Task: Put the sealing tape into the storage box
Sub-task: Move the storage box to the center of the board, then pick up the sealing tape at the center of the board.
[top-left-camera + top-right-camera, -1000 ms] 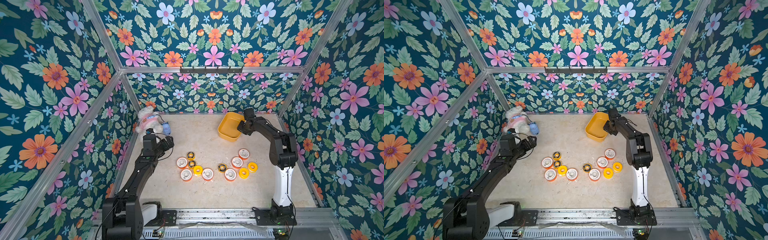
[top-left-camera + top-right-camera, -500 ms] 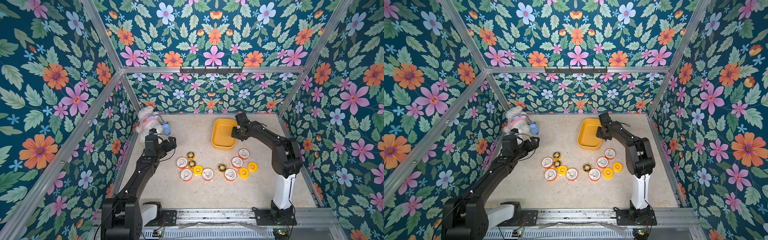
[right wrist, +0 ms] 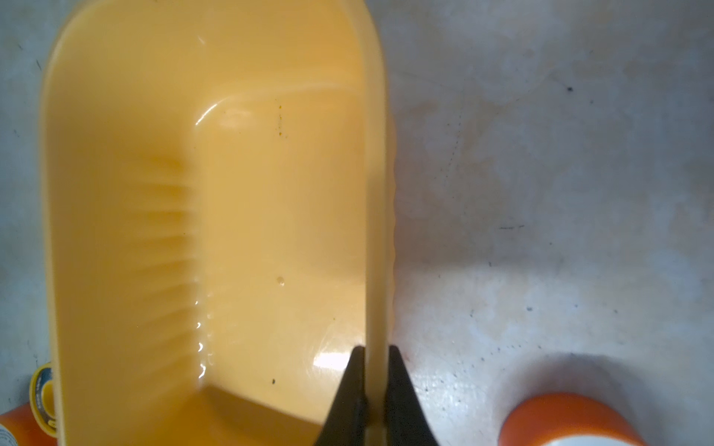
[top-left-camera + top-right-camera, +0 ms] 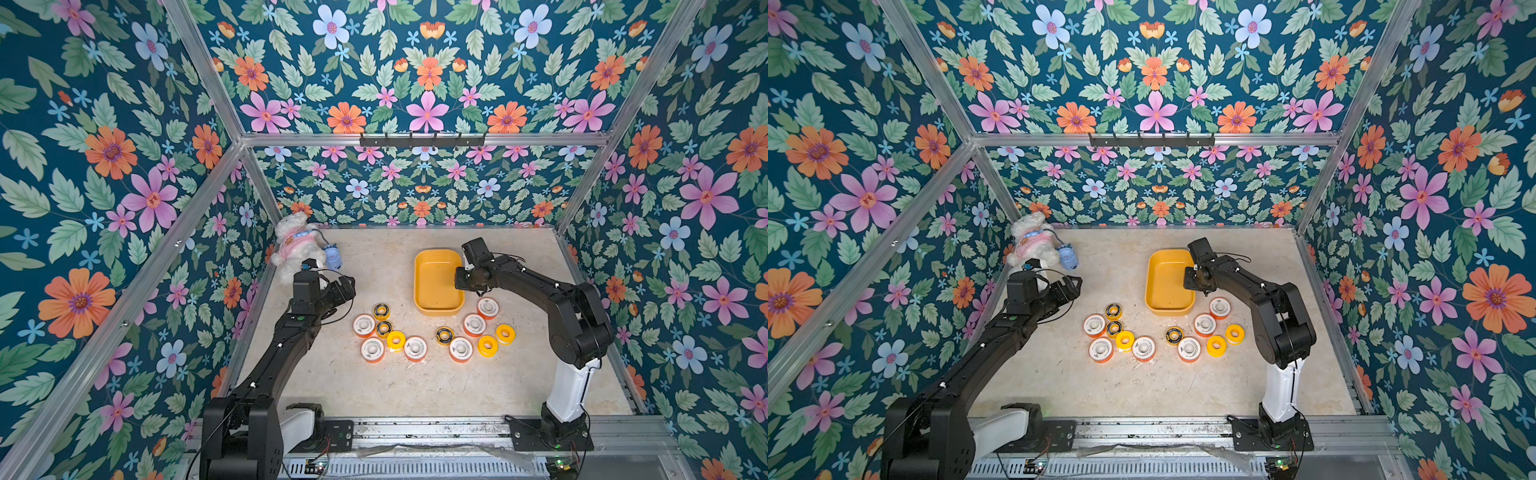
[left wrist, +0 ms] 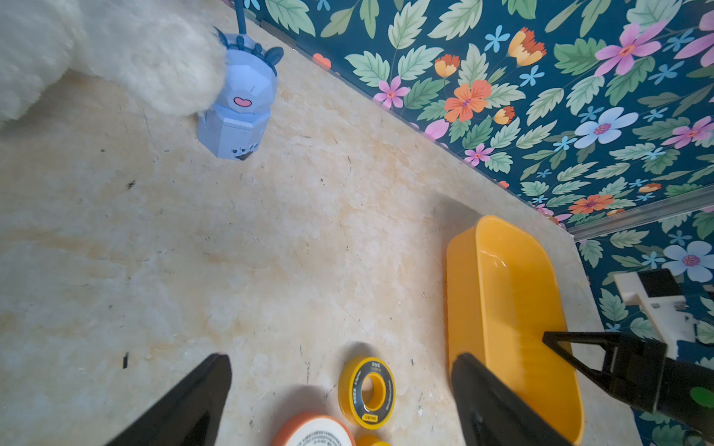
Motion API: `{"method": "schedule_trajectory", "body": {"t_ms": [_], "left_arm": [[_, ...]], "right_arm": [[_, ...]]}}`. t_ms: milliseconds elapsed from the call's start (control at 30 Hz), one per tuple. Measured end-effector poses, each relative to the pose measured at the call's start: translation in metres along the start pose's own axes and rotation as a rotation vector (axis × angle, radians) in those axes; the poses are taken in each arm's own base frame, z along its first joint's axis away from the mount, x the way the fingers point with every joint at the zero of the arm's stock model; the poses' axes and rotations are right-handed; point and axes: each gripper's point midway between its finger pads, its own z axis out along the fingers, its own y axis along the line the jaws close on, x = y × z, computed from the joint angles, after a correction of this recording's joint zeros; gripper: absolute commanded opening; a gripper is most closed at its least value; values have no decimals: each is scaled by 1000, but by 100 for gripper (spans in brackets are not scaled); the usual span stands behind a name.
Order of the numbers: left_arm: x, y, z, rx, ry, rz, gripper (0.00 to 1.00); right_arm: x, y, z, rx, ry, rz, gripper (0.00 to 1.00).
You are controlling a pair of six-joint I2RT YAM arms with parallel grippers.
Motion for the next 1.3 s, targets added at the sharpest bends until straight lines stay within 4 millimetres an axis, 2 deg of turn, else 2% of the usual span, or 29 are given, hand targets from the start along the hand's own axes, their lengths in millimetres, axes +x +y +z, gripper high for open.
{"method": "schedule_trajectory", "body": {"t_ms": [267,500,667,867,1067,1200,1300], "left_arm": [[9,3,0,-13,33,-6,93],[22,8,-1,-29,66,-22,91],[35,15,-1,-55,103,-58,85],[58,25,3,-116,176,-96,73],[94,24,13,-157,302,-70,64],[113,23,21,-187,369,-37,56],[121,26,24,-222,395,-17,55]], "right_arm": [[11,8,3,-25,25,-14,13],[19,14,7,-48,39,-23,19],[26,12,4,-57,47,-11,37],[19,18,-11,-87,-1,-1,49],[4,19,-33,-138,-94,29,50],[-6,3,-47,-158,-161,90,50],[-8,-10,-60,-184,-200,143,50]]}}
